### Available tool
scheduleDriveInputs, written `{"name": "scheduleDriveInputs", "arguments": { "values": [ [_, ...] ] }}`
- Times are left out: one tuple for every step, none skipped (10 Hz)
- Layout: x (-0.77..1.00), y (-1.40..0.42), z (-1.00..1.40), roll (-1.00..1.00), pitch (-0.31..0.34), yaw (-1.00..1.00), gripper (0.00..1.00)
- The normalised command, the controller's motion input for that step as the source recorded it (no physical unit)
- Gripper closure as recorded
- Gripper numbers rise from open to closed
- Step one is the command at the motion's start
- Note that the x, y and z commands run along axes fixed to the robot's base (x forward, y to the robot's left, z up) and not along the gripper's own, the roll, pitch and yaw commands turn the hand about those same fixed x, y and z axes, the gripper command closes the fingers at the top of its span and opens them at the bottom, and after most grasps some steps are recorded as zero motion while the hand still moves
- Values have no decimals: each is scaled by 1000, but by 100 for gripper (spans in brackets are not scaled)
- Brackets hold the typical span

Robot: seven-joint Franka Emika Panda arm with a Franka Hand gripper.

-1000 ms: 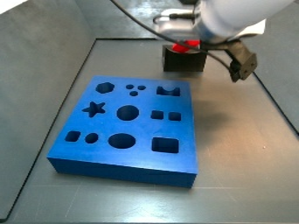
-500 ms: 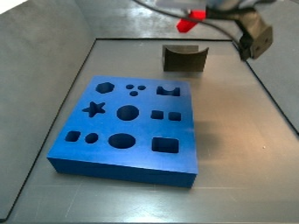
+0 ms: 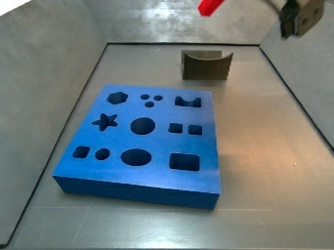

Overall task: Pick up the hexagon object. Move up. Place the hexagon object on the fixture. Regrasp the hexagon object. Move to above the board. Insert the hexagon object.
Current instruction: Move to above the board.

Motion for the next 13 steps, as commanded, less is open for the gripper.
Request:
{"name": "scheduleDriveInputs", "arguments": {
  "values": [
    [0,-103,1000,-21,119,164,100],
    [6,-93,1000,-22,83,164,100],
    [6,-87,1000,-25,55,155,100],
    [8,-77,1000,-29,38,139,100],
    [9,-70,1000,-29,30,128,100],
    [8,-52,921,-26,8,103,100],
    [6,-22,729,-17,-12,74,100],
    [5,-10,587,-15,-23,54,100],
    [-2,-12,389,-19,-8,30,100],
    [4,-8,240,-30,10,15,100],
    [-849,-1000,-90,-1000,-49,-23,100],
    [-846,-1000,-119,-1000,-52,-22,100],
    [-966,-1000,-131,-1000,-80,-18,100]
  ]
}}
